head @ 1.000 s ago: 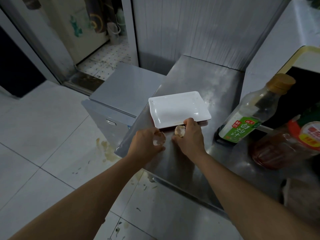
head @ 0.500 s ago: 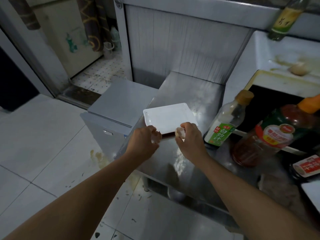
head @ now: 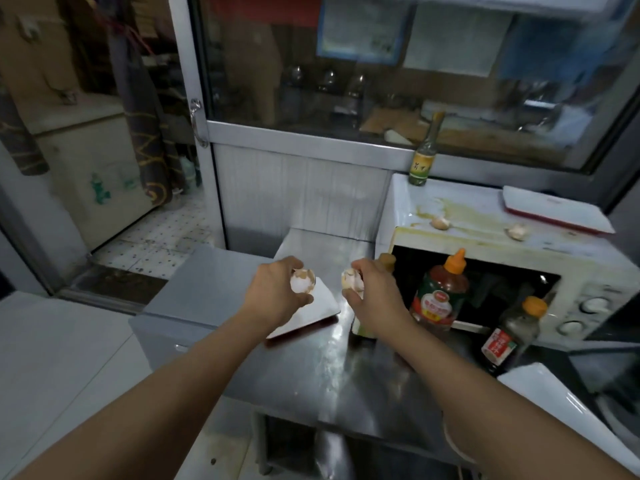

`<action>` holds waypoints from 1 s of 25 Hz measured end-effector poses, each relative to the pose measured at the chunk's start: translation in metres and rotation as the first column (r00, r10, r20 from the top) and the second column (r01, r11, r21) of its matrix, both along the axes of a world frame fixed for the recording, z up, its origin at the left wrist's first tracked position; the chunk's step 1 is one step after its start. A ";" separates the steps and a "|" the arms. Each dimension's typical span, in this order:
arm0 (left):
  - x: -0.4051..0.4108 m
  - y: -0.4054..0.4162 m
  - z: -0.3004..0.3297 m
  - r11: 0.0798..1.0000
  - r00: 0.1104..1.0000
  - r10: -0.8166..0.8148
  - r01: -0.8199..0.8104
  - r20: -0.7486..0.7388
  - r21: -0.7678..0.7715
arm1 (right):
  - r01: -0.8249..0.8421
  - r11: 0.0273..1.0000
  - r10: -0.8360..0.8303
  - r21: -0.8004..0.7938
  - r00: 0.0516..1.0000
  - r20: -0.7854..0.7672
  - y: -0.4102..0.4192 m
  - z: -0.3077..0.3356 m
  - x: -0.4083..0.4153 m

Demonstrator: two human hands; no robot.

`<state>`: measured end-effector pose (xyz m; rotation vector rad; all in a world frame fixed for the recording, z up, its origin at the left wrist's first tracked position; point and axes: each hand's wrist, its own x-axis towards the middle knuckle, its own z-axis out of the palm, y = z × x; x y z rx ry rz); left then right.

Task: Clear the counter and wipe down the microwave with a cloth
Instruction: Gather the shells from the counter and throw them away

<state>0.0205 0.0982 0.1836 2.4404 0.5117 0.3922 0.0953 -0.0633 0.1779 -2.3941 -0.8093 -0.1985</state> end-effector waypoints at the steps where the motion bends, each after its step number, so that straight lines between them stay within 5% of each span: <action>1: 0.002 -0.004 0.008 1.000 1.000 -0.016 0.016 0.012 0.008 | 0.013 1.000 -0.013 0.004 1.000 0.015 -0.006 0.008 0.000; 13: 0.080 -0.084 0.068 0.971 0.966 -0.232 0.224 0.117 0.079 | 0.252 0.964 -0.260 0.080 0.959 0.111 -0.118 0.079 0.051; 25: 0.207 -0.158 0.070 0.974 0.970 -0.211 0.199 0.121 0.110 | 0.373 0.926 -0.376 0.050 0.924 0.065 -0.227 0.073 0.204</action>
